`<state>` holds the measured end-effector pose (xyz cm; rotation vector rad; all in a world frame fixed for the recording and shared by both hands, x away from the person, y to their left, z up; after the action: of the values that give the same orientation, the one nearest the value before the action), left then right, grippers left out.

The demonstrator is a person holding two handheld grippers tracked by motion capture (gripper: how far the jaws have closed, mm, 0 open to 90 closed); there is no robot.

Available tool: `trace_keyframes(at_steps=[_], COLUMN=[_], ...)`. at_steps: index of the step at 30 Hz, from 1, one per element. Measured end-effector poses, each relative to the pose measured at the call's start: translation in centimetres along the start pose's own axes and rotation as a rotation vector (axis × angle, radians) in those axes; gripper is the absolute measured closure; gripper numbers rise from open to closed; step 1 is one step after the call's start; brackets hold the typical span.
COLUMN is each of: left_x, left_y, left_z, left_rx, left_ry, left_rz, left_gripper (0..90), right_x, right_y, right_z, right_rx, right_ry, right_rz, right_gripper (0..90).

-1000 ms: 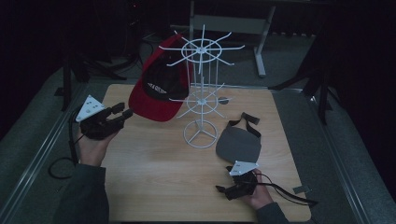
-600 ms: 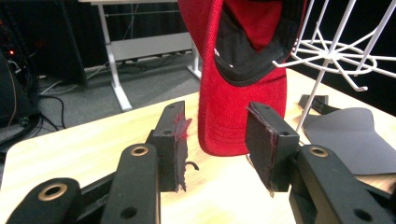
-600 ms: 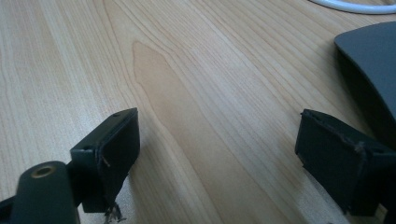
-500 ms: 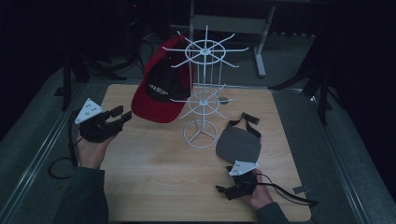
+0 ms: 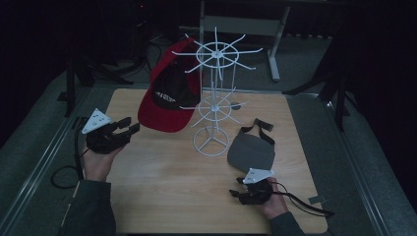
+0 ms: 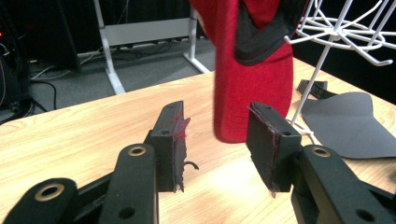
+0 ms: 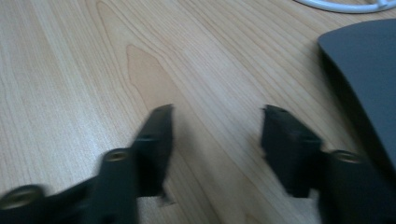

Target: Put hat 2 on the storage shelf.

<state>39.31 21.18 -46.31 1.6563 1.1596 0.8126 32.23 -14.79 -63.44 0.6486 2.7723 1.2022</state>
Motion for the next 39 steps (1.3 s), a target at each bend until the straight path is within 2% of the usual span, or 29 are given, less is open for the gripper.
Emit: trace_keyframes(at_steps=[1, 2, 3, 4, 7, 14, 15, 18, 20, 22, 30, 32, 36, 39], left_x=[0.0, 0.0, -0.3, -0.3, -0.8, -1.0, -0.9, -1.0, -1.2, -1.1, -1.4, -1.5, -1.8, -1.8], left_y=[-0.1, -0.1, 0.0, 0.0, -0.3, -0.6, -0.7, -0.8, -1.1, -1.3, -1.6, -1.8, -2.0, -2.2], left_z=[0.0, 0.0, -0.1, -0.1, -0.2, 0.1, 0.2, 0.3, 0.4, 0.5, 0.5, 0.6, 0.7, 0.7], left_rx=[0.002, 0.002, -0.002, -0.002, 0.012, 0.005, 0.005, 0.008, 0.011, 0.012, 0.016, 0.02, 0.03, 0.031], left_ry=[-0.007, -0.007, -0.041, -0.041, -0.044, -0.049, -0.048, -0.049, -0.058, -0.058, -0.054, -0.054, -0.066, -0.067], left_rz=[-0.007, -0.007, -0.027, -0.027, -0.008, -0.015, -0.016, -0.018, -0.021, -0.03, -0.016, -0.014, -0.014, -0.013], left_gripper=[57.1, 57.1, 56.7, 56.6, 56.5, 55.1, 54.9, 54.8, 54.8, 54.6, 53.8, 53.4, 52.8, 52.7], right_x=[0.0, 0.0, -0.2, -0.2, -0.8, -1.6, -2.1, -2.2, -3.1, -3.7, -4.9, -5.7, -6.3, -6.9], right_y=[0.0, 0.0, 0.0, 0.0, 0.2, 0.4, 0.5, 0.5, 0.6, 0.7, 1.5, 1.9, 2.4, 2.9], right_z=[-0.2, -0.2, -0.4, -0.4, -1.1, -1.9, -2.2, -2.3, -2.9, -3.1, -3.8, -4.4, -5.1, -5.8], right_rx=[0.01, 0.01, 0.027, 0.027, 0.046, 0.056, 0.054, 0.052, 0.044, 0.038, 0.022, 0.017, -0.006, -0.019], right_ry=[-0.004, -0.004, -0.022, -0.022, -0.065, -0.118, -0.136, -0.144, -0.189, -0.211, -0.244, -0.269, -0.267, -0.288], right_rz=[0.002, 0.002, 0.0, 0.0, -0.002, 0.007, 0.005, 0.01, 0.019, 0.026, 0.03, 0.032, 0.043, 0.05], right_gripper=[60.5, 60.5, 71.4, 71.4, 88.8, 89.9, 89.9, 90.0, 89.9, 89.9, 89.9, 89.9, 89.9, 89.9])
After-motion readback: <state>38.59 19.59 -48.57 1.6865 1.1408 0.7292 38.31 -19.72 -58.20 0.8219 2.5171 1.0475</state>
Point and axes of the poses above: each handheld gripper's, and its own axes: z roughly forward along the jaws, y roughly out of its top, x roughly to its left, the point moved 10 cm from there along z, roughly forward along the jaws, and after that the axes turned 11 degrees about y, right-handed, at the moved point
